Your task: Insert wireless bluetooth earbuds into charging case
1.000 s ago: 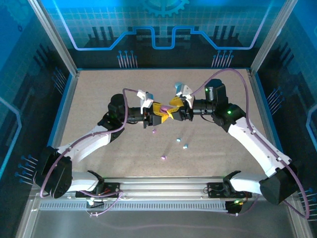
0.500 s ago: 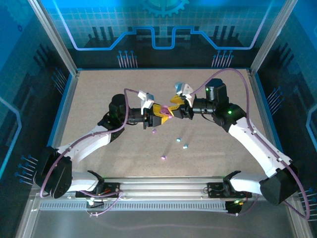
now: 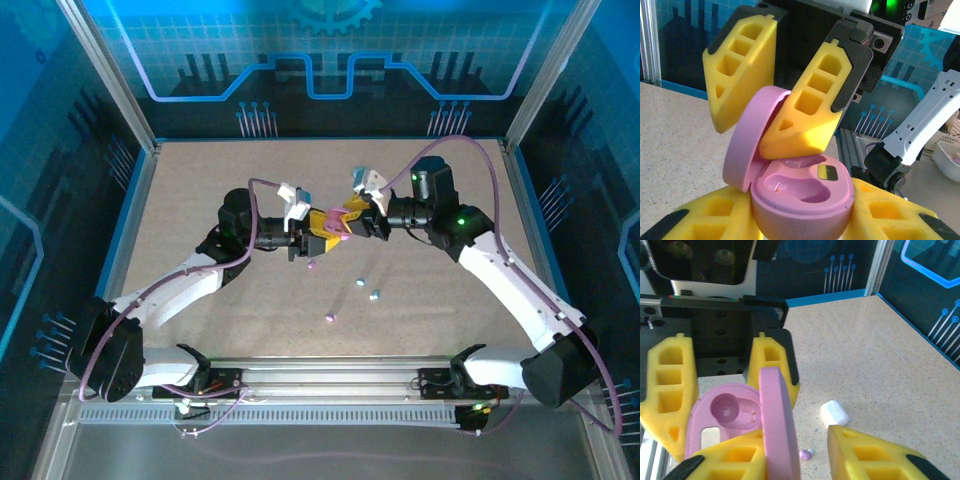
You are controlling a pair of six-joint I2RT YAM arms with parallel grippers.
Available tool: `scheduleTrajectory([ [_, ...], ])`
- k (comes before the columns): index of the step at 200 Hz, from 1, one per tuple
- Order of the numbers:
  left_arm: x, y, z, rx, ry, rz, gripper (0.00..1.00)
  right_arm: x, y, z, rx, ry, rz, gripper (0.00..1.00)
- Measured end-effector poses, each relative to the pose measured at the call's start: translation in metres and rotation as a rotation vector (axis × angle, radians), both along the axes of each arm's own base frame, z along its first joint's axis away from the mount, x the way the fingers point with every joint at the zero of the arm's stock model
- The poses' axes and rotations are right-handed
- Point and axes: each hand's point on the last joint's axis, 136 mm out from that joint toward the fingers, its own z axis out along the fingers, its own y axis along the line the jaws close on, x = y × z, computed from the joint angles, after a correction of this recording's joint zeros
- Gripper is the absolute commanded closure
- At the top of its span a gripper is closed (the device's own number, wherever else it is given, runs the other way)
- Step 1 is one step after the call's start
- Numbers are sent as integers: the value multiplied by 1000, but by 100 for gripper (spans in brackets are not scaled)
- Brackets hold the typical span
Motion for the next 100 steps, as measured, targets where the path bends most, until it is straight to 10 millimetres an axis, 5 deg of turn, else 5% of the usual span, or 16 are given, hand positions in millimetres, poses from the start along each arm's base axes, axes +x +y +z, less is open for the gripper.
scheduleTrajectory([
  [100,-3,-1,2,14,-69,-8,45,-8,4,8,23,33,41,83],
])
